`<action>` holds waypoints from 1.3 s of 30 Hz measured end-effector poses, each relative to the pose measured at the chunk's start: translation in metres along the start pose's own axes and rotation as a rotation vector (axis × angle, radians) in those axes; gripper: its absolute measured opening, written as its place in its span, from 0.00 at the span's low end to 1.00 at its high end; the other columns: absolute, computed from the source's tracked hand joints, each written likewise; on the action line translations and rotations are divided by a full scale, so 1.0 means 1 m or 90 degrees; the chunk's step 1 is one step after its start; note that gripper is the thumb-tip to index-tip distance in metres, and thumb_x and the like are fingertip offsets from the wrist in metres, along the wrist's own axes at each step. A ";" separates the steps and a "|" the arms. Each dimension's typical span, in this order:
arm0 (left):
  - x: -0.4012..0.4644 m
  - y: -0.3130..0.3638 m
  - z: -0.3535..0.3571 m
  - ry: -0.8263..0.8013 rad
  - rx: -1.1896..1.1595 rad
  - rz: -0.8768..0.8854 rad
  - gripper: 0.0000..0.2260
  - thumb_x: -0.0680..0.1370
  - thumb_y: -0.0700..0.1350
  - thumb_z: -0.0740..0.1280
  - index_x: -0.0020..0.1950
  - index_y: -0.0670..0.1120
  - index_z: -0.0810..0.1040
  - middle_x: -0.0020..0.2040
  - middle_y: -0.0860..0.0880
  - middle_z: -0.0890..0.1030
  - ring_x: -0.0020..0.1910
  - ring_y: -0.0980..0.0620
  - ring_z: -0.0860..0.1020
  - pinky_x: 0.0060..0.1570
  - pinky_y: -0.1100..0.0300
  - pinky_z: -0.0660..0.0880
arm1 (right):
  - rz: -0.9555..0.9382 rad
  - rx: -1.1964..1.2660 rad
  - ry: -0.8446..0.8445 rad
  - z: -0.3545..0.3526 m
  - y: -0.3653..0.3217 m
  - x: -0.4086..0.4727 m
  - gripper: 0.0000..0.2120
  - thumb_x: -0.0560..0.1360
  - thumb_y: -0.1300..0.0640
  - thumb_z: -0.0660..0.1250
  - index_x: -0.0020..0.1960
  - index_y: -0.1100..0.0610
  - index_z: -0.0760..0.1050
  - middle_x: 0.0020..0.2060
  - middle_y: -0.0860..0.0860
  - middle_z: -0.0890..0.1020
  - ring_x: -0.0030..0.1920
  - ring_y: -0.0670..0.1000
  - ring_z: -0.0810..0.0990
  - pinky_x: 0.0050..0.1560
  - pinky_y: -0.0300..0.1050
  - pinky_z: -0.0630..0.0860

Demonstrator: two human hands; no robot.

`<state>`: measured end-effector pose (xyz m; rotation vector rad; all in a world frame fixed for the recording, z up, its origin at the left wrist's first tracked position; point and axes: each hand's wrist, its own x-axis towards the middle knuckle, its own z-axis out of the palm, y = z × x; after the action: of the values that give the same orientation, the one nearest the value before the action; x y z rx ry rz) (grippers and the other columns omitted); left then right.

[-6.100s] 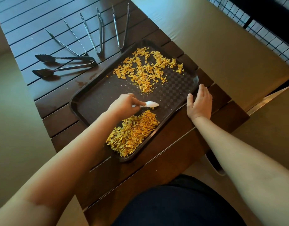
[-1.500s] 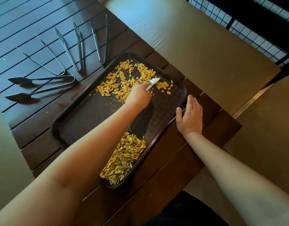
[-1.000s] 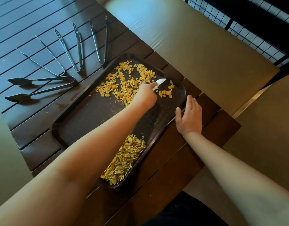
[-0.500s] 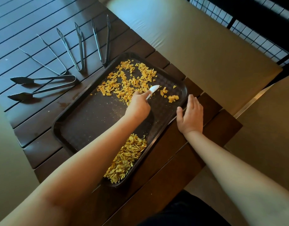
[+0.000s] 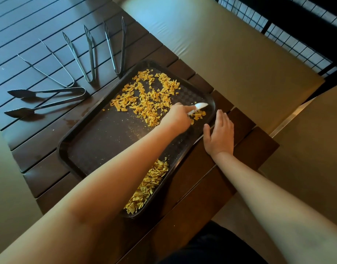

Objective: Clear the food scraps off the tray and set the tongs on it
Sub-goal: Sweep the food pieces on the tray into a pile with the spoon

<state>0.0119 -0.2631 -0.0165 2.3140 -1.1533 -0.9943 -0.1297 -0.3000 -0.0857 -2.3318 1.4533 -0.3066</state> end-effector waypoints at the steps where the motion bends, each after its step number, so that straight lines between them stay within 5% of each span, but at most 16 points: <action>1: -0.003 -0.003 0.001 -0.009 0.023 0.021 0.21 0.79 0.37 0.58 0.70 0.52 0.69 0.72 0.43 0.62 0.42 0.52 0.77 0.38 0.61 0.77 | 0.000 0.000 -0.001 0.000 0.000 0.000 0.32 0.77 0.44 0.48 0.75 0.63 0.55 0.74 0.58 0.61 0.75 0.55 0.56 0.74 0.51 0.53; 7: -0.026 -0.033 -0.015 -0.057 0.124 0.070 0.20 0.78 0.38 0.58 0.66 0.54 0.74 0.54 0.47 0.72 0.39 0.48 0.77 0.39 0.55 0.79 | 0.007 0.009 0.002 -0.001 -0.001 0.002 0.32 0.77 0.45 0.49 0.75 0.62 0.55 0.74 0.58 0.61 0.75 0.55 0.56 0.74 0.51 0.54; 10: -0.029 -0.039 -0.026 -0.079 0.110 0.072 0.19 0.77 0.37 0.58 0.64 0.53 0.76 0.49 0.49 0.77 0.34 0.51 0.77 0.31 0.63 0.76 | 0.003 0.007 0.003 -0.001 -0.001 0.001 0.33 0.77 0.44 0.48 0.75 0.62 0.55 0.74 0.58 0.61 0.75 0.55 0.56 0.74 0.51 0.54; 12: -0.023 -0.038 -0.029 -0.041 0.050 0.074 0.19 0.78 0.36 0.57 0.65 0.50 0.75 0.52 0.49 0.76 0.29 0.56 0.72 0.25 0.70 0.70 | 0.005 0.009 0.000 -0.002 0.000 0.001 0.33 0.77 0.44 0.48 0.75 0.62 0.55 0.74 0.58 0.61 0.75 0.55 0.56 0.74 0.51 0.53; 15: -0.006 -0.032 -0.031 0.068 0.032 0.048 0.21 0.79 0.36 0.56 0.69 0.51 0.71 0.60 0.45 0.71 0.36 0.53 0.74 0.31 0.64 0.75 | 0.006 0.008 -0.003 -0.002 -0.002 0.001 0.33 0.76 0.44 0.48 0.75 0.62 0.54 0.74 0.58 0.60 0.75 0.55 0.55 0.74 0.51 0.53; 18: 0.005 -0.022 -0.025 0.048 0.098 0.019 0.23 0.79 0.36 0.56 0.72 0.54 0.65 0.66 0.44 0.66 0.47 0.48 0.78 0.44 0.55 0.80 | 0.009 0.009 -0.003 -0.002 -0.001 0.001 0.33 0.77 0.44 0.48 0.76 0.62 0.54 0.74 0.57 0.60 0.75 0.54 0.55 0.74 0.51 0.53; 21: 0.002 -0.018 -0.018 0.010 0.106 0.051 0.22 0.79 0.37 0.57 0.71 0.54 0.67 0.67 0.44 0.66 0.45 0.50 0.77 0.45 0.57 0.80 | 0.008 0.004 -0.005 -0.002 -0.001 0.000 0.33 0.77 0.44 0.48 0.76 0.62 0.54 0.74 0.57 0.60 0.75 0.54 0.55 0.74 0.50 0.53; 29: -0.044 -0.051 -0.028 -0.075 0.150 0.098 0.18 0.77 0.38 0.59 0.63 0.52 0.77 0.40 0.53 0.71 0.38 0.51 0.73 0.38 0.54 0.73 | 0.001 0.004 0.009 0.000 -0.001 0.001 0.32 0.77 0.45 0.49 0.75 0.63 0.56 0.73 0.59 0.62 0.74 0.56 0.57 0.74 0.51 0.54; 34: -0.028 -0.045 -0.037 0.024 0.063 0.090 0.19 0.79 0.37 0.58 0.66 0.51 0.74 0.54 0.46 0.73 0.37 0.54 0.72 0.32 0.68 0.71 | 0.005 0.006 0.005 0.000 0.000 0.000 0.32 0.77 0.45 0.49 0.75 0.63 0.55 0.74 0.58 0.61 0.75 0.55 0.56 0.74 0.51 0.53; 39: -0.001 -0.025 -0.027 0.032 0.073 0.011 0.22 0.80 0.36 0.55 0.72 0.53 0.67 0.69 0.43 0.65 0.46 0.48 0.77 0.46 0.56 0.79 | 0.007 -0.003 0.000 -0.002 -0.002 0.000 0.33 0.77 0.44 0.47 0.75 0.62 0.54 0.74 0.58 0.60 0.75 0.55 0.55 0.74 0.50 0.52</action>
<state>0.0448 -0.2472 -0.0122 2.3984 -1.2380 -0.8808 -0.1289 -0.2994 -0.0827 -2.3260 1.4686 -0.2999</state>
